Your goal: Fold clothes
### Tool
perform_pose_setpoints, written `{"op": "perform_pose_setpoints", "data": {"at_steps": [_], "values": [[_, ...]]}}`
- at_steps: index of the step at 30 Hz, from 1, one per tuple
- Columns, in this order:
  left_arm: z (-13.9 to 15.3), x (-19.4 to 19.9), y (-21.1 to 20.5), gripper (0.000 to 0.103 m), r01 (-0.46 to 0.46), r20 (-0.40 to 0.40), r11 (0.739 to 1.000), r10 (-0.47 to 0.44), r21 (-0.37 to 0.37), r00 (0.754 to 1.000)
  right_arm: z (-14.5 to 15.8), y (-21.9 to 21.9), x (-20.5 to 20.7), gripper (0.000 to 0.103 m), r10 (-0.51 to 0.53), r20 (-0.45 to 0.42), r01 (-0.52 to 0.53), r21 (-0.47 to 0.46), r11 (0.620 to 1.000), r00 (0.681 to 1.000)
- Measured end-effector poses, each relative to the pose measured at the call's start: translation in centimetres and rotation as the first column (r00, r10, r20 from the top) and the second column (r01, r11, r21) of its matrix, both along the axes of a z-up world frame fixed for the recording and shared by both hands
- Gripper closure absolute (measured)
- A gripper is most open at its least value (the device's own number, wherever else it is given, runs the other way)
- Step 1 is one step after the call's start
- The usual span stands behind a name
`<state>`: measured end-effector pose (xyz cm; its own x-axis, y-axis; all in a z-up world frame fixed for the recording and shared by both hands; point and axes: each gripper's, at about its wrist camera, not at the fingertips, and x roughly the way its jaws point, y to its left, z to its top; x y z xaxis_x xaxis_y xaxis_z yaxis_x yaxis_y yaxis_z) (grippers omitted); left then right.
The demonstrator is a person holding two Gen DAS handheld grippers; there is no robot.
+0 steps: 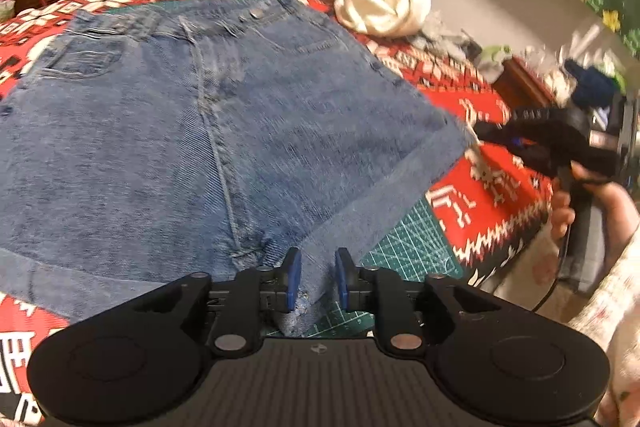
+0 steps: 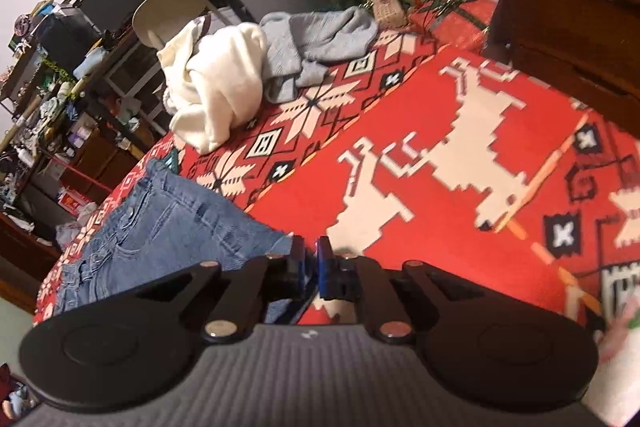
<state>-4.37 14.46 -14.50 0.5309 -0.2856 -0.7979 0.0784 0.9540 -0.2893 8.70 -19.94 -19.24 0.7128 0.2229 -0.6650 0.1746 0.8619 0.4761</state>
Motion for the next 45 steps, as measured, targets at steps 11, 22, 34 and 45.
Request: {"op": "perform_pose_setpoints", "data": {"at_steps": [11,22,34,45], "values": [[2.6,-2.2,6.6,0.077,-0.179,0.068,0.984,0.178,0.004,0.982,3.5,5.2,-4.4,0.092,0.297,0.049,-0.299,0.039,0.953,0.953],[-0.4,-5.6,7.4,0.077,-0.179,-0.03,0.981,0.177,-0.069,0.984,1.4,14.1,-9.7,0.091,0.598,-0.026,-0.59,0.138,0.796,0.801],[-2.5,-5.5,5.7,0.077,-0.104,0.004,0.99,0.105,-0.093,0.994,-1.7,14.1,-10.9,0.073,0.63,-0.049,-0.578,0.35,0.738,0.775],[-2.2,-5.8,7.0,0.077,-0.152,0.051,0.973,0.163,-0.174,0.985,-2.9,13.7,-10.2,0.064,0.637,0.007,-0.57,0.455,0.684,0.771]]}}
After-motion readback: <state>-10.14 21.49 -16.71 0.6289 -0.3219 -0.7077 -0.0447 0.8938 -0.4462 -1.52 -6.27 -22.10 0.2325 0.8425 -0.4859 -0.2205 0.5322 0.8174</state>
